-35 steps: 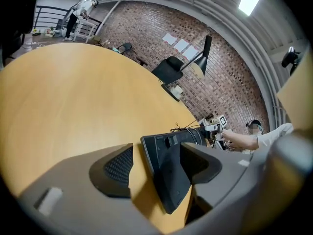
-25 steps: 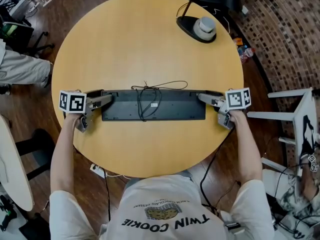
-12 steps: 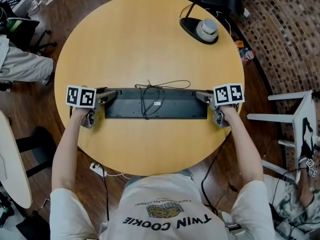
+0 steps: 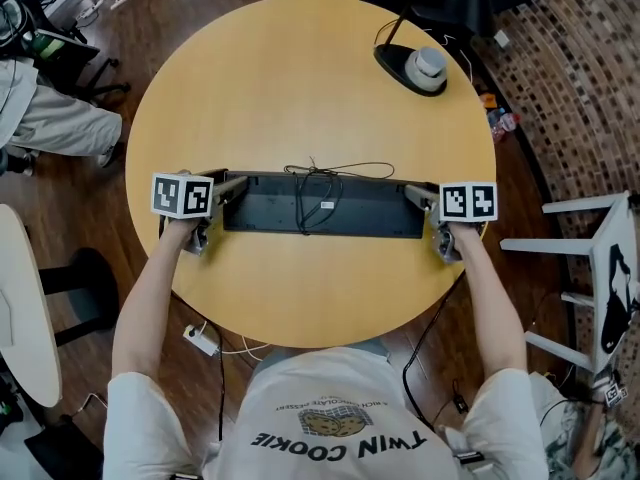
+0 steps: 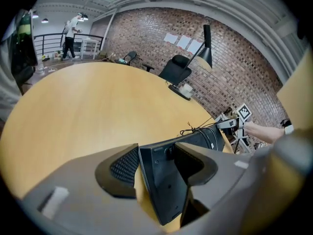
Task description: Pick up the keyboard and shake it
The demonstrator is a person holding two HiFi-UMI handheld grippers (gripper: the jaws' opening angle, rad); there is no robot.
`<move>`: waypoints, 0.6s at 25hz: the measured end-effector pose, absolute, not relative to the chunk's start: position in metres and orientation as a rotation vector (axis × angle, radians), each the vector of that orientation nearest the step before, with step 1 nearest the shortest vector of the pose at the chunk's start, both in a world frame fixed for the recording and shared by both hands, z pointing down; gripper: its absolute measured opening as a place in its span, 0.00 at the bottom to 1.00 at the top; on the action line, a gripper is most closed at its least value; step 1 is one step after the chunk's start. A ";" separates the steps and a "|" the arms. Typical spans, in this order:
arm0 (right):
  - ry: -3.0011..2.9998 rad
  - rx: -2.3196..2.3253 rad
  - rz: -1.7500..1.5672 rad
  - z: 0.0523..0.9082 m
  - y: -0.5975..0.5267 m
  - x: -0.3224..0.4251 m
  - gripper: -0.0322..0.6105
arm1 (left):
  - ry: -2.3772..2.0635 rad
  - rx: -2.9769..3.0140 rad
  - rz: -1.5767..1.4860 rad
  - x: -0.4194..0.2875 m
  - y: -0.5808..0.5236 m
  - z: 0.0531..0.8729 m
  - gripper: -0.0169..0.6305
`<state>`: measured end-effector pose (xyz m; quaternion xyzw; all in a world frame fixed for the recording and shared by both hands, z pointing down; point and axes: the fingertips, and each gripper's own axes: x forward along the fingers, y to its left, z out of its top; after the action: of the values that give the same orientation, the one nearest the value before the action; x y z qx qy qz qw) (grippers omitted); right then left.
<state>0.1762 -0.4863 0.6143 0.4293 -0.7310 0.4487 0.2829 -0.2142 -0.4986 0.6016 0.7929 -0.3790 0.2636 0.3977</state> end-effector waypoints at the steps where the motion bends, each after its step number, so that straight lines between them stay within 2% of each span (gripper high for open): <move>1: -1.970 1.160 1.177 0.611 -0.485 0.177 0.42 | -0.984 2.033 0.670 -0.215 -0.499 0.597 0.39; 15: -2.150 1.269 0.791 0.550 -0.429 0.173 0.42 | -1.185 2.335 0.711 -0.218 -0.442 0.534 0.38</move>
<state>0.1727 -0.4294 0.5499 0.4681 -0.7932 0.2917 0.2583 -0.2180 -0.4416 0.5345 0.8410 -0.4266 0.2560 0.2126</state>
